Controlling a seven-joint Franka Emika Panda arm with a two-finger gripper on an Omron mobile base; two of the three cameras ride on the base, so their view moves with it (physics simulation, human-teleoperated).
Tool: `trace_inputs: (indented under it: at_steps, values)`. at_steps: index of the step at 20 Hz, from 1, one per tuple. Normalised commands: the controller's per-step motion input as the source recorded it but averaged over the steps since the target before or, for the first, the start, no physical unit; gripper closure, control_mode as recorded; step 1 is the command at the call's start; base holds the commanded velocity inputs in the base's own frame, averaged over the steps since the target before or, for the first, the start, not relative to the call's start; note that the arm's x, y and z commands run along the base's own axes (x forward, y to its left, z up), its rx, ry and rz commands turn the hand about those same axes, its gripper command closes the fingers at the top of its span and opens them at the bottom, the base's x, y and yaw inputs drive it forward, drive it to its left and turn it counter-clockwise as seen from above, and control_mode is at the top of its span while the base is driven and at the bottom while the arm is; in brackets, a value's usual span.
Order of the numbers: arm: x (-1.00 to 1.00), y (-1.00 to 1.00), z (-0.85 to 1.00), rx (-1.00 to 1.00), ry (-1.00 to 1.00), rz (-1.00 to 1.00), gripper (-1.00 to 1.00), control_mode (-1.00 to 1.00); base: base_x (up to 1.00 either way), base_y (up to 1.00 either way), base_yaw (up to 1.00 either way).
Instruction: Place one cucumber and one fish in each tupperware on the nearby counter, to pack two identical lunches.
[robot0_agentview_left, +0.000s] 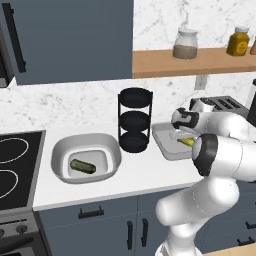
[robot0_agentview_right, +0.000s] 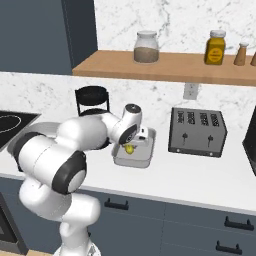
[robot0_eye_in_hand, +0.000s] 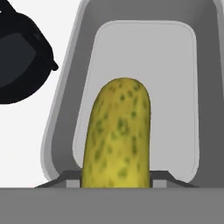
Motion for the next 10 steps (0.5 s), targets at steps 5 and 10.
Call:
trace_inputs:
  at_steps: [5, 10]
  values:
    - [0.40, -0.02, -0.31, 0.00, 0.01, -0.03, 1.00, -1.00, 0.00, 0.00, 0.00]
    - [0.40, 0.00, -0.31, 0.00, 0.00, -0.03, 1.00, -1.00, 0.00, 0.00, 0.00]
